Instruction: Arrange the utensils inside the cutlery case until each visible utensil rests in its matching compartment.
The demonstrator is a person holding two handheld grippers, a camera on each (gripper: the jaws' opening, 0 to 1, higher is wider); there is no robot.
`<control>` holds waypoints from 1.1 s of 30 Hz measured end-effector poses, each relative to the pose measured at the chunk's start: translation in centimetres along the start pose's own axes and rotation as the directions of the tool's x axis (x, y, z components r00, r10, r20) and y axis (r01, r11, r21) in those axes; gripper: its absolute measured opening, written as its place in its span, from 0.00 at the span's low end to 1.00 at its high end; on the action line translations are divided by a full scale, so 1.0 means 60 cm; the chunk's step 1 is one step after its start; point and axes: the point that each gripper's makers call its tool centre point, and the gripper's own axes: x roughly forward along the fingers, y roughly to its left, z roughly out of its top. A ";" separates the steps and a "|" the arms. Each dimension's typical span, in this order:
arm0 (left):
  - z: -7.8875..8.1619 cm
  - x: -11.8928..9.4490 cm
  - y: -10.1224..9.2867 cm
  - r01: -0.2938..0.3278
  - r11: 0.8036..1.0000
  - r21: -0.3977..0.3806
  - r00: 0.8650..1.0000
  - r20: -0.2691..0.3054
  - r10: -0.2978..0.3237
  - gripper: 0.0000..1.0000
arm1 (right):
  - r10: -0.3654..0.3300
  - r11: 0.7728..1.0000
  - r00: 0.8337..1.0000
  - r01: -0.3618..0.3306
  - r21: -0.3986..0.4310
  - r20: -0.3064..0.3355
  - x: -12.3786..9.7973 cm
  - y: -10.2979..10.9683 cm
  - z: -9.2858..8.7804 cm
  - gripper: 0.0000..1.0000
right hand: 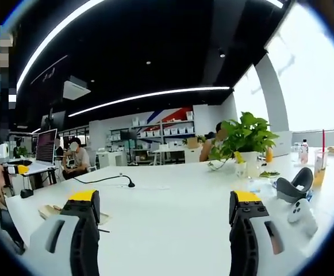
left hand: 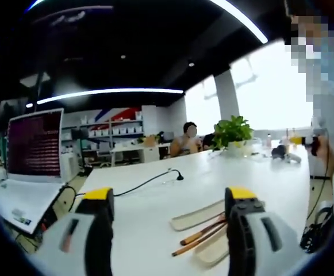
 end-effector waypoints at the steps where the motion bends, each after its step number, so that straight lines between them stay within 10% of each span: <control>1: 0.002 0.001 0.001 0.001 1.000 0.004 1.000 -0.001 0.000 0.84 | 0.024 0.999 1.000 -0.025 -0.024 -0.020 0.002 0.007 -0.001 0.96; 15: 0.004 0.035 -0.036 0.131 0.986 0.099 0.988 -0.095 -0.122 0.79 | 0.143 0.981 0.987 -0.150 -0.120 -0.067 0.052 0.055 0.019 0.90; 23: -0.044 0.057 -0.041 0.220 0.935 0.277 0.941 -0.312 -0.129 0.76 | 0.259 0.947 0.959 -0.275 -0.165 -0.116 0.079 0.103 0.015 0.79; 33: -0.067 0.072 -0.039 0.292 0.908 0.301 0.895 -0.420 -0.148 0.73 | 0.358 0.901 0.914 -0.392 -0.184 -0.192 0.111 0.148 -0.002 0.76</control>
